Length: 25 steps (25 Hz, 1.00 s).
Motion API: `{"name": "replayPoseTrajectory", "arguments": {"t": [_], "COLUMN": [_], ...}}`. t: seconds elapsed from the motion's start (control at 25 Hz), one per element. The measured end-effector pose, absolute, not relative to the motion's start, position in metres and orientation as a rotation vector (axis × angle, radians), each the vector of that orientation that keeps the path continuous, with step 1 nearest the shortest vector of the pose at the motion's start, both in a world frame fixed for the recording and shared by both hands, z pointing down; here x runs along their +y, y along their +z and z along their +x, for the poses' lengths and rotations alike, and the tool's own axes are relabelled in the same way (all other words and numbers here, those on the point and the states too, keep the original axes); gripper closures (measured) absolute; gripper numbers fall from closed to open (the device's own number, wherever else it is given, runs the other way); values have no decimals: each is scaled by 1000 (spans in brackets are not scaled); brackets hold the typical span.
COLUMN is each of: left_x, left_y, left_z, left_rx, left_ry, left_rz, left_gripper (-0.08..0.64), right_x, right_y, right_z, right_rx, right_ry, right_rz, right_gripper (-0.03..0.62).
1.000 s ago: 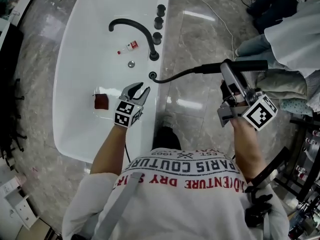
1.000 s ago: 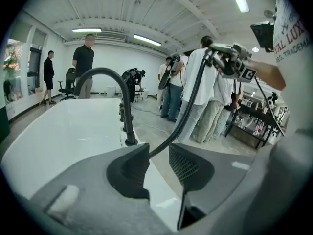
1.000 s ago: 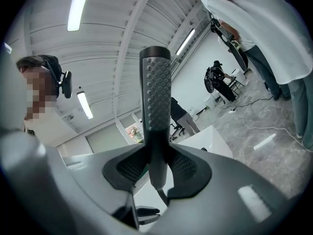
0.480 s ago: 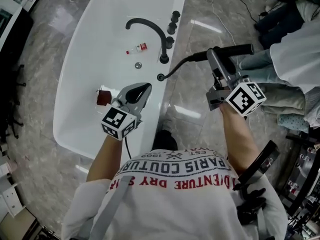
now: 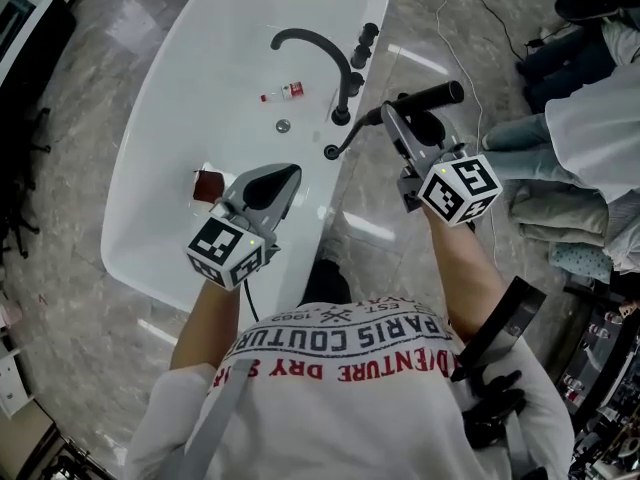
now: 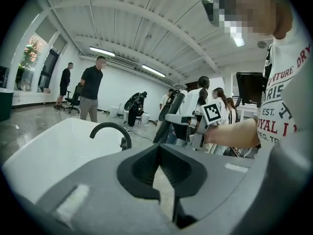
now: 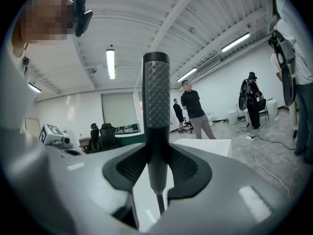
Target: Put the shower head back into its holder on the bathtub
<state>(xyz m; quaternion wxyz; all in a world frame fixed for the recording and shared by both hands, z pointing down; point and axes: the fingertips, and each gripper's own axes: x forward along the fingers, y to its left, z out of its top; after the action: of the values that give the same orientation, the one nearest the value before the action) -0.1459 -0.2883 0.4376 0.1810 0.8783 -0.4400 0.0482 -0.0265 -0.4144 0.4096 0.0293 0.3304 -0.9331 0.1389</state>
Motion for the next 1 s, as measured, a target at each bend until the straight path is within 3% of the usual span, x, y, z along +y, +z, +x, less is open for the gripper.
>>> {"name": "replayPoseTrajectory", "arguments": {"t": [1.0], "left_x": [-264], "left_y": [456], "left_z": [-158], "left_rx": [-1208], "left_ry": [81], "left_rz": [2401], "left_gripper": [560], "right_x": [-386], "right_y": [598], "right_z": [-83], "right_rx": [-2566], "right_ry": [496], "right_rz": [767], "right_gripper": [457]}}
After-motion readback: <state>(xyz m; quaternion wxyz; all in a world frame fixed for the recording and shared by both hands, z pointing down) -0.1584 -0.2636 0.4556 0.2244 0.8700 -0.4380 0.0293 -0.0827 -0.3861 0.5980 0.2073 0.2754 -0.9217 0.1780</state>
